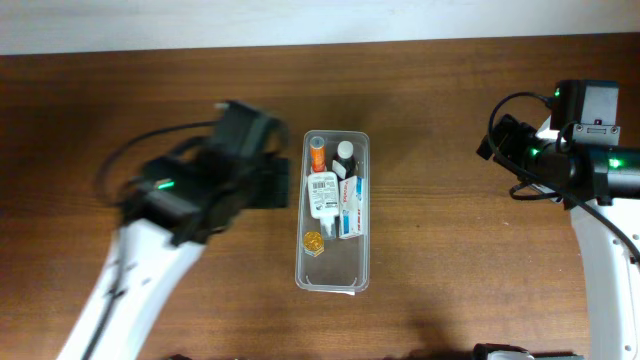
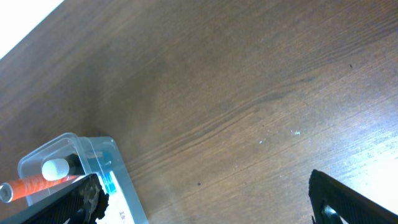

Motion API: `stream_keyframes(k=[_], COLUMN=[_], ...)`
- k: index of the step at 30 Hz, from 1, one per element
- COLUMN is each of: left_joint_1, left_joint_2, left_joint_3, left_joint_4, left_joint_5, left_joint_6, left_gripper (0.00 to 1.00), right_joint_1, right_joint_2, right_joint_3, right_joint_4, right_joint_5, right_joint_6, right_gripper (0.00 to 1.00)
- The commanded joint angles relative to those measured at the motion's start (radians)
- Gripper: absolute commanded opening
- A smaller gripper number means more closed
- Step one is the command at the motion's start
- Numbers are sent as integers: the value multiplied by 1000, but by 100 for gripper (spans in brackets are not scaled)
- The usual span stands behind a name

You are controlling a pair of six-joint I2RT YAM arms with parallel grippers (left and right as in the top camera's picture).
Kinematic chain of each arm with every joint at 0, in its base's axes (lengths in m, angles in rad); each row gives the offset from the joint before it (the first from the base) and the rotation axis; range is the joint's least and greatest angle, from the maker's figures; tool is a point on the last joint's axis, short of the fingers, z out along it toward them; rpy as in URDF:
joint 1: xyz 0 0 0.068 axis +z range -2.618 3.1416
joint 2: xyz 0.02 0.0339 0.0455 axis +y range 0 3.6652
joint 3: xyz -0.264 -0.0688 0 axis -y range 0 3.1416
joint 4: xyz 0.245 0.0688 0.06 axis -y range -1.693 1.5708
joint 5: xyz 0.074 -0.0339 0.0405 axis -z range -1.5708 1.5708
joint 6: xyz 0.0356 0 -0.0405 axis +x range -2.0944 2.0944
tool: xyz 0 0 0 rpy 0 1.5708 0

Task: Pack container
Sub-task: 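Release the box and retract left gripper to the left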

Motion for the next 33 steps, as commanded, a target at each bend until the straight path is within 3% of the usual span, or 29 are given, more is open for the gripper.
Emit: stream_keyframes(k=[1, 6, 7, 12, 33], left_joint_1=[108, 254, 276, 339, 347], left_joint_2=[-70, -117, -121, -120, -120], left_joint_3=[19, 19, 19, 19, 19], left_joint_4=[-38, -122, -137, -185, -190], left_joint_5=[-84, -86, -90, -95, -95], left_joint_6=[72, 147, 149, 148, 148], left_gripper=[94, 95, 99, 99, 100], right_joint_1=[-3, -3, -3, -3, -3], right_joint_2=[3, 3, 3, 3, 3], right_joint_3=[6, 6, 6, 6, 6], right_joint_4=[0, 0, 0, 0, 0], right_joint_5=[-6, -5, -5, -5, -6], right_joint_6=[-3, -3, -3, -3, -3], right_gripper=[98, 98, 98, 98, 98])
